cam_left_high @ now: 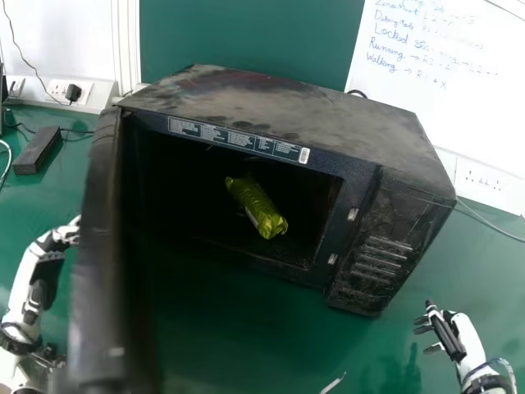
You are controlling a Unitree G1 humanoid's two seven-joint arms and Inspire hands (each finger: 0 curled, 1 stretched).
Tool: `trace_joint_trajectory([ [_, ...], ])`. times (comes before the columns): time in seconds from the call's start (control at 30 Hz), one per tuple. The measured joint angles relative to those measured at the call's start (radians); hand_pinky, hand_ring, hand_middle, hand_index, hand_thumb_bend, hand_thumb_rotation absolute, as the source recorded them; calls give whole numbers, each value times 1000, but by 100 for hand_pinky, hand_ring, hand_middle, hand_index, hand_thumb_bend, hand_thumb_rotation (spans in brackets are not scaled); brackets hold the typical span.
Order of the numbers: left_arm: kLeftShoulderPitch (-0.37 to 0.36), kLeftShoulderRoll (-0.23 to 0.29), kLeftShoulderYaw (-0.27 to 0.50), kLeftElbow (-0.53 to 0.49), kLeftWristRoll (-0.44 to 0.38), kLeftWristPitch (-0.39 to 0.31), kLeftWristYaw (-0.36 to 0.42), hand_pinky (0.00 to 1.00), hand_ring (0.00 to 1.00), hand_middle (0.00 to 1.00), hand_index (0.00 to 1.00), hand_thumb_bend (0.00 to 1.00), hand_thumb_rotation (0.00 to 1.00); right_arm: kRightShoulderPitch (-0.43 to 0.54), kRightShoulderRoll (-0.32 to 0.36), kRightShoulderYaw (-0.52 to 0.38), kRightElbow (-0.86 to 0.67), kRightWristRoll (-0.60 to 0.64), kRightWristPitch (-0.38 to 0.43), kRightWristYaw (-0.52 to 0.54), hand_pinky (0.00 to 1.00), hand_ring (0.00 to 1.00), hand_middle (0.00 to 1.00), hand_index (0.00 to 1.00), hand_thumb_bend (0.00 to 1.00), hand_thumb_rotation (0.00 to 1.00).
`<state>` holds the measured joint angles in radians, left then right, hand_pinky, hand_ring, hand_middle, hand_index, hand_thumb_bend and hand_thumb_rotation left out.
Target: Put biscuit inside oven
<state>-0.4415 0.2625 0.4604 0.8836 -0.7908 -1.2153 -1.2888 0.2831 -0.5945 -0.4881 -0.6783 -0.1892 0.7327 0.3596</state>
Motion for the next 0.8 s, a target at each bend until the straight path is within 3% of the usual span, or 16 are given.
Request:
trace_joint_trajectory([
  [0.37, -10, -22, -14, -27, 2, 31, -109, 54, 60, 66, 74, 65, 55, -3, -1, 13, -3, -18, 6, -6, 42, 48, 53, 56, 61, 60],
  [0.63, -62, -32, -11, 24, -13, 9, -218, 53, 59, 66, 73, 69, 57, -2, 1, 13, -1, -19, -9, -7, 42, 47, 51, 53, 63, 61],
  [0.8, -78, -26, -42, 64, 123, -38, -156, 57, 64, 71, 76, 68, 57, -2, 5, 13, -1, -19, -9, -9, 42, 47, 50, 52, 62, 60],
])
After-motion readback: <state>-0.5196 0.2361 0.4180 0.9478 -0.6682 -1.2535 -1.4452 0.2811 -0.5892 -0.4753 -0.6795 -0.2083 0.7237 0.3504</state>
